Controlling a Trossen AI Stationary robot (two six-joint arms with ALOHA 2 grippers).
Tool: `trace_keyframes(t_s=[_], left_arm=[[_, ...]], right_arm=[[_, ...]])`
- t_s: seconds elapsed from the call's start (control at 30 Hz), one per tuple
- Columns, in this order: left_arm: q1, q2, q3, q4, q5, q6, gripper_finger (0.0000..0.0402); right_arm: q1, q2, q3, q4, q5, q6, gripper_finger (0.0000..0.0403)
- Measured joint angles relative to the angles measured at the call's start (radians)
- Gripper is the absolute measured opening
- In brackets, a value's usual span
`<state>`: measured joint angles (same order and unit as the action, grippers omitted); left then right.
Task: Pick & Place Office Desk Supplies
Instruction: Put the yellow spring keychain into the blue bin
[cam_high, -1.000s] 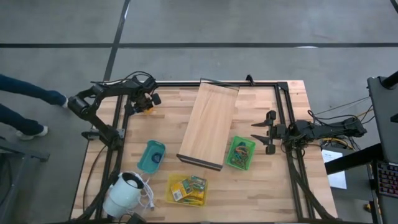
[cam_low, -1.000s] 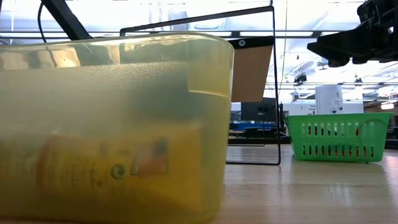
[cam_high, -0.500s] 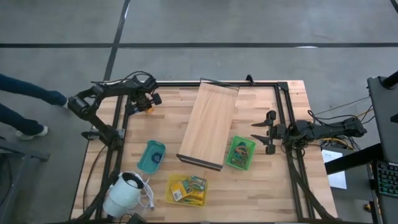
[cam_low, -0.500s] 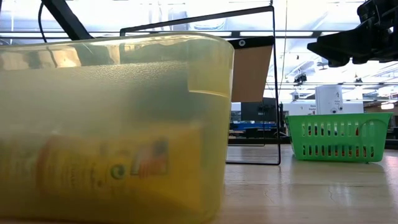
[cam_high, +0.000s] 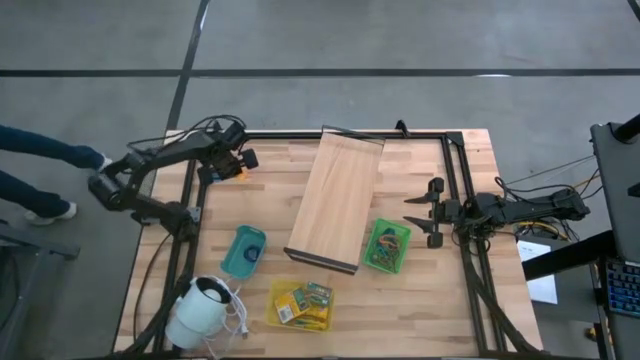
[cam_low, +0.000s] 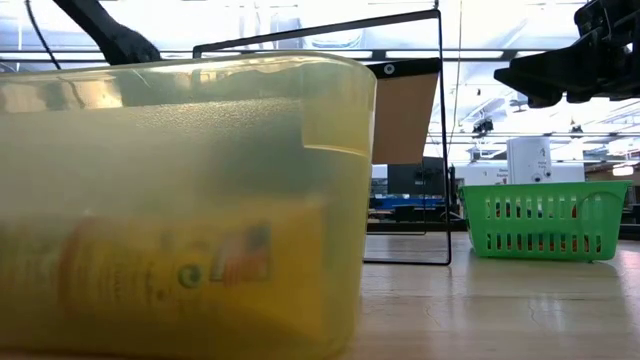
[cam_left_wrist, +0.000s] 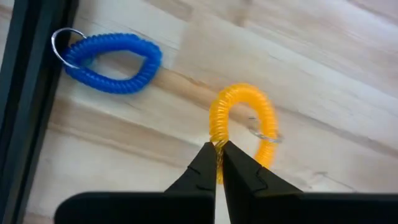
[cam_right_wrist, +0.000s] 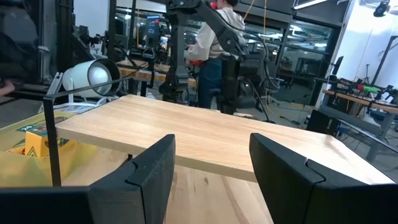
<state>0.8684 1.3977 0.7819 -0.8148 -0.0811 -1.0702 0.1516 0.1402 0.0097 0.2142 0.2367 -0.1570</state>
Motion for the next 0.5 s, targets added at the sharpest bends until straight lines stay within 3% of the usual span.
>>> trace_keyframes(t_s=[0.23,0.5], left_arm=[[-0.147,-0.186,0.001,-0.042,-0.012,0.021,0.0012],[-0.485,-0.336,0.001,-0.068,-0.108,0.018,0.0014]], right_arm=[[0.0,0.0,0.0,0.0,0.0,0.0,0.0206],[0.0,0.0,0.0,0.0,0.0,0.0,0.0206]])
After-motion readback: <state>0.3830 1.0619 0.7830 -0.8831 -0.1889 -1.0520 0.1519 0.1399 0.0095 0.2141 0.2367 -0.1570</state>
